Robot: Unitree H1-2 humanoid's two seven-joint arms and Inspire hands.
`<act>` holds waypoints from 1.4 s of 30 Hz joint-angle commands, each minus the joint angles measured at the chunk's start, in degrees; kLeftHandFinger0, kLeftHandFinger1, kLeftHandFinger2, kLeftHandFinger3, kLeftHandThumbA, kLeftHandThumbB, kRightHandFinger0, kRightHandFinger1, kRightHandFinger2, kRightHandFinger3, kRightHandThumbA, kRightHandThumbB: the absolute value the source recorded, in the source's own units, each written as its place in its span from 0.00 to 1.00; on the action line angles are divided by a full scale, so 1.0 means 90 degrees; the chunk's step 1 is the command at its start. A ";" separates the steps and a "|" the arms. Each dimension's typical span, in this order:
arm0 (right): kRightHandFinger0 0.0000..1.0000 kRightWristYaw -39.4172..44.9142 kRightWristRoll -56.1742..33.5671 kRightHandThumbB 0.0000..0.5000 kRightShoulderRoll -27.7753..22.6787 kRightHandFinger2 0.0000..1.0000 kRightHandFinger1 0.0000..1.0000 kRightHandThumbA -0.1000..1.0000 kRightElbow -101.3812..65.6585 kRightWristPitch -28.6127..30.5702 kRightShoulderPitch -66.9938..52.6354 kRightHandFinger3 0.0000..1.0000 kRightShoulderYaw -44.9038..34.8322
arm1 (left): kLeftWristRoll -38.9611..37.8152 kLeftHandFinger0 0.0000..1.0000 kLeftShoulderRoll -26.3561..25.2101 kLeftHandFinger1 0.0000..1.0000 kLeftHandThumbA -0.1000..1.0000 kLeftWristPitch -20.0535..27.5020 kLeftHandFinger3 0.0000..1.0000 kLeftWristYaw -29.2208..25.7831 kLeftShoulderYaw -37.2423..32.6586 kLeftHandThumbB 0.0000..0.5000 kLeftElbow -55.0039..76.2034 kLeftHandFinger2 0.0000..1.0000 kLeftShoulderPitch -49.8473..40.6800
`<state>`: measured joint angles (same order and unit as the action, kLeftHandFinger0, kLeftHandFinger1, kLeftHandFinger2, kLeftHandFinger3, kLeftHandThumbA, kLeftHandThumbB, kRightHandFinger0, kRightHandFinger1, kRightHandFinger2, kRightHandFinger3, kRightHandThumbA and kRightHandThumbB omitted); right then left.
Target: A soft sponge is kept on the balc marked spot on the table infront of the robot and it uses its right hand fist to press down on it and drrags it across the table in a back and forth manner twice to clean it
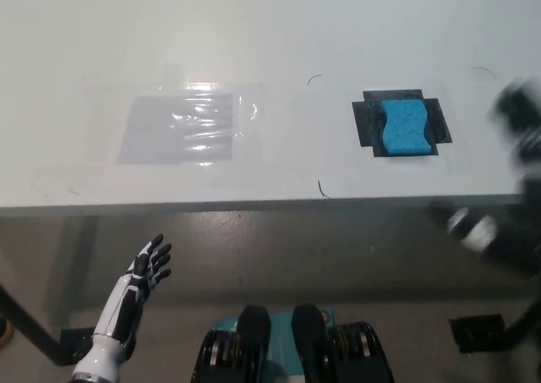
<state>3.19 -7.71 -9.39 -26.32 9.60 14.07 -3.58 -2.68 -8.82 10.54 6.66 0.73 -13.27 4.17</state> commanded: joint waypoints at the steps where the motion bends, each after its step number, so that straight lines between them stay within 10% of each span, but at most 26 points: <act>1: 1.00 -0.0645 -0.1008 0.66 -0.0533 1.00 1.00 1.00 -0.0935 -0.1100 0.2279 1.00 -0.0733 | -0.0033 1.00 -0.0116 1.00 1.00 0.0417 1.00 0.0170 -0.0030 1.00 0.0022 1.00 0.0136; 6: 0.93 -0.0739 -0.1059 0.68 -0.0578 0.99 0.99 1.00 -0.0139 -0.1525 0.3528 1.00 -0.0894 | 0.0021 1.00 -0.0117 1.00 1.00 0.0408 1.00 0.0146 -0.0042 1.00 -0.0012 1.00 0.0122; 10: 0.45 -0.0442 -0.1190 0.75 -0.0581 0.39 0.42 1.00 0.1251 -0.1324 0.4222 0.45 -0.0924 | 0.0081 1.00 -0.0130 1.00 1.00 0.0407 1.00 0.0136 -0.0066 1.00 -0.0033 1.00 0.0095; 11: 0.10 -0.0310 -0.1352 0.71 -0.0593 0.02 0.06 1.00 0.1491 -0.1637 0.4396 0.07 -0.0859 | 0.0055 1.00 -0.0130 1.00 1.00 0.0437 1.00 0.0159 -0.0069 1.00 -0.0046 1.00 0.0083; 20: 0.00 -0.0293 -0.1344 0.35 -0.0245 0.00 0.00 1.00 0.2874 -0.1949 0.4851 0.00 -0.0842 | 0.0166 1.00 -0.0200 1.00 1.00 0.0517 1.00 0.0168 -0.0127 1.00 -0.0050 1.00 0.0045; 42: 0.00 -0.0329 -0.0828 0.24 -0.0066 0.00 0.00 1.00 1.0402 0.0302 0.6734 0.00 -0.0860 | 0.0197 1.00 -0.0193 1.00 1.00 0.0510 1.00 0.0161 -0.0141 1.00 0.0053 1.00 -0.0110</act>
<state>-0.21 -15.44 -10.02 60.06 4.13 67.66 -10.64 -1.28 -9.57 13.20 7.29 -0.26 -14.54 3.33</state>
